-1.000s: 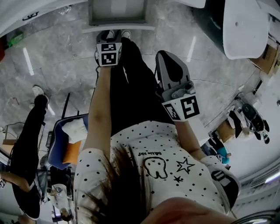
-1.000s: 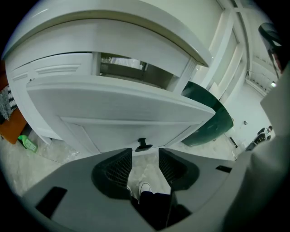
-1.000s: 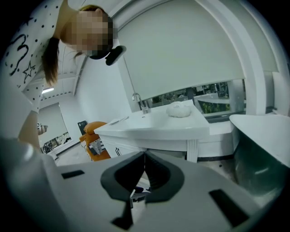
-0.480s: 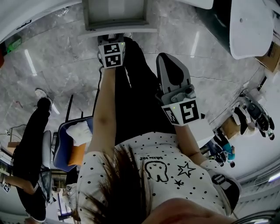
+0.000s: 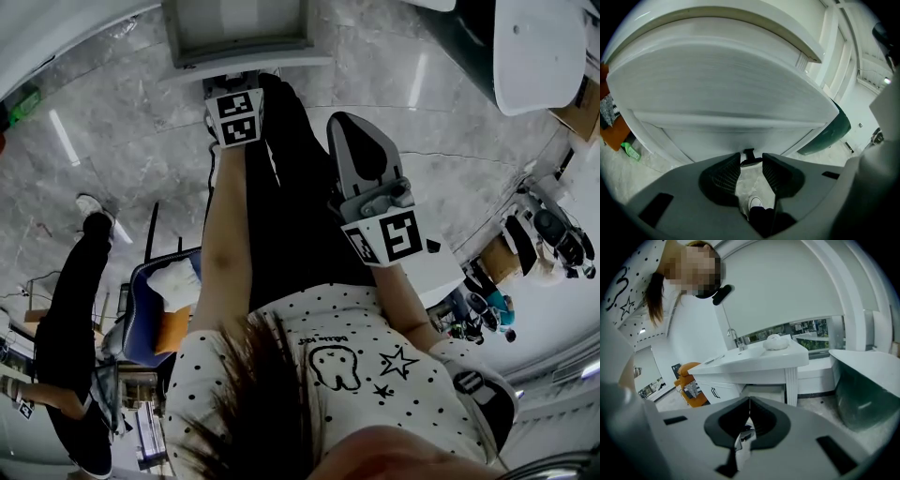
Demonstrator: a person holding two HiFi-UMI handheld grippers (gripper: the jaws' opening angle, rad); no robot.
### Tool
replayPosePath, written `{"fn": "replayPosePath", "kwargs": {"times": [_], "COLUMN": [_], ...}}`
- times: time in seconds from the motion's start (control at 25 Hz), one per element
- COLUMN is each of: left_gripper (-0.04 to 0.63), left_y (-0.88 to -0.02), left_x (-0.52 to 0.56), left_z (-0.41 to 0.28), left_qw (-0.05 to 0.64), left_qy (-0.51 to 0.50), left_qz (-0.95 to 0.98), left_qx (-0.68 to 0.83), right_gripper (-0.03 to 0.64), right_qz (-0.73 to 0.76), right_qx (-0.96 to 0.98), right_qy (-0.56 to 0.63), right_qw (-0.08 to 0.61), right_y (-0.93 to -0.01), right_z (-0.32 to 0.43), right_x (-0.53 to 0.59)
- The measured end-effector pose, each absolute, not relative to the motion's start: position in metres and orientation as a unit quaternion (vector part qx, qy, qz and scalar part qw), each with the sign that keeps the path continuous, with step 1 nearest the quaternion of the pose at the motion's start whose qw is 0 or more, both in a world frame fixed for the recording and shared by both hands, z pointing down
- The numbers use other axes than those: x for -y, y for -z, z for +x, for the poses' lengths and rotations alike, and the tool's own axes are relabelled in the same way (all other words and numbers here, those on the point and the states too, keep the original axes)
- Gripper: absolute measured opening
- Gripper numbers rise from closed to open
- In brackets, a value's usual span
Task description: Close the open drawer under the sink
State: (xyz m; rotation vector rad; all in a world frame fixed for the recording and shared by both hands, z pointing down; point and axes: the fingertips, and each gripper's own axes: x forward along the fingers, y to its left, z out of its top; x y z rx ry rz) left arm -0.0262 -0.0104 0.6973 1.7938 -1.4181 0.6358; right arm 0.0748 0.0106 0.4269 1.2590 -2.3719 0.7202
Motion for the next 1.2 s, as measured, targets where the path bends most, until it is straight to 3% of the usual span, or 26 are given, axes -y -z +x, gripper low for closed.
{"fn": "replayPosePath", "kwargs": {"times": [1.2], "left_gripper": [0.146], "left_y": [-0.699], "left_x": [0.012], "left_z": [-0.029], "left_qw": [0.383], "left_qy": [-0.258], "left_qz": [0.700], "left_qx": [0.544], "right_gripper": [0.014], "right_qz": [0.449], "right_qx": [0.829], "right_qy": [-0.270], "right_qw": [0.195], "right_y": [-0.445], "right_z": [0.071], "right_x": [-0.010]}}
